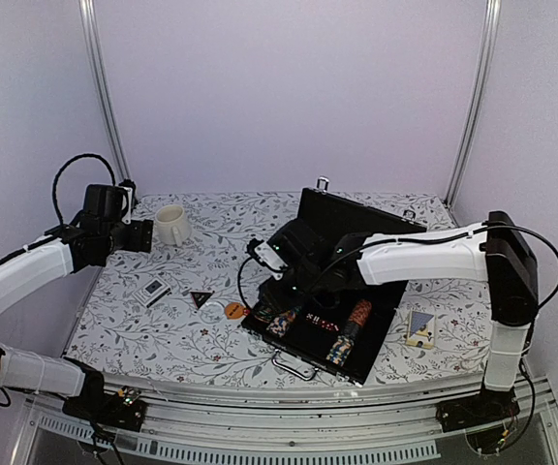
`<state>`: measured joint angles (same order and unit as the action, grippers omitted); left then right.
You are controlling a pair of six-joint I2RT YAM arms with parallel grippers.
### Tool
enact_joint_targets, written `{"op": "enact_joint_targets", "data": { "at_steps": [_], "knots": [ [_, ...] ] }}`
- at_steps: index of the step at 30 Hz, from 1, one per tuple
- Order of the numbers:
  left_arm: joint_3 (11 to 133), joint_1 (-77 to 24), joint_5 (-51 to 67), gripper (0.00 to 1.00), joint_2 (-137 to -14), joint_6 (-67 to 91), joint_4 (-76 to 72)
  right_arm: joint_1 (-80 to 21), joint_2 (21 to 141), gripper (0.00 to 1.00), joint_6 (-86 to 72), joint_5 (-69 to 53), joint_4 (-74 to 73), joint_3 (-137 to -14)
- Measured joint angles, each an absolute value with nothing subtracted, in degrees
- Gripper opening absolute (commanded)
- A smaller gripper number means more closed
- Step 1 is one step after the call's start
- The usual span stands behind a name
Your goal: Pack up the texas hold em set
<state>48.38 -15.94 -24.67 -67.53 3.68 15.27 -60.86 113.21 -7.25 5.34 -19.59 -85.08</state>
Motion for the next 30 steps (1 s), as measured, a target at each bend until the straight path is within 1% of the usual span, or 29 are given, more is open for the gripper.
{"op": "enact_joint_targets", "data": {
  "at_steps": [4,7,20,26,30],
  "knots": [
    [48.38,-15.94,-24.67,0.94,-67.53,3.68,15.27,-60.86,107.00,0.48,-9.54,6.44,-19.81,-75.48],
    [48.38,-15.94,-24.64,0.94,-67.53,3.66,15.27,-60.86,104.81,0.48,-11.60,6.94,-20.45,-71.16],
    [48.38,-15.94,-24.71,0.94,-67.53,3.68,15.27,-60.86,103.79,0.47,-17.76,5.30,-20.08,-62.28],
    [48.38,-15.94,-24.71,0.94,-67.53,3.68,15.27,-60.86,103.79,0.52,-19.11,5.19,-19.31,-62.19],
    [48.38,-15.94,-24.71,0.94,-67.53,3.66,15.27,-60.86,103.79,0.58,-19.53,5.21,-18.98,-62.19]
  ]
}}
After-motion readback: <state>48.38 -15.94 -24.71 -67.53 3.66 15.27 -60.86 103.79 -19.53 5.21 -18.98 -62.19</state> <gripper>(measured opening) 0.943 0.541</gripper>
